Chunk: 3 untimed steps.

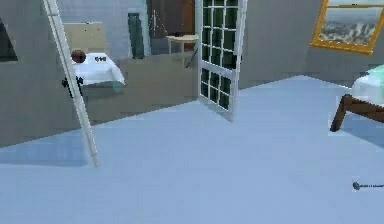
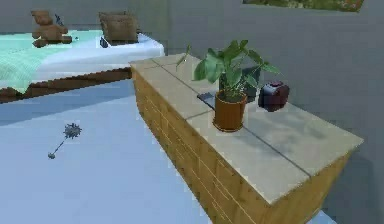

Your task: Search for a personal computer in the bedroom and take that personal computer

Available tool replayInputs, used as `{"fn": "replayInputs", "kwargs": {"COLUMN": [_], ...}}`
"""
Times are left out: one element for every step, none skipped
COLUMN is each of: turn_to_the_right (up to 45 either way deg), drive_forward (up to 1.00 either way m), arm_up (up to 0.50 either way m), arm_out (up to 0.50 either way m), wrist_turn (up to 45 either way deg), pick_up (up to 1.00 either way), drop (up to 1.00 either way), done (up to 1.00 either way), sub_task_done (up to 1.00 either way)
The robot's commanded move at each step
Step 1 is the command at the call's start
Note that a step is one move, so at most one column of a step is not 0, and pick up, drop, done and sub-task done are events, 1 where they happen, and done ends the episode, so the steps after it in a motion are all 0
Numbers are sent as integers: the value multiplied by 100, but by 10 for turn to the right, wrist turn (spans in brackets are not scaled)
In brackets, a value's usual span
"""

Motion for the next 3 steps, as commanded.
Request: {"fn": "replayInputs", "kwargs": {"turn_to_the_right": [450,0,120], "drive_forward": [0,70,0], "arm_up": [0,0,0], "arm_out": [0,0,0], "wrist_turn": [0,0,0], "pick_up": [0,0,0], "drop": [0,0,0], "done": [0,0,0], "sub_task_done": [0,0,0]}}
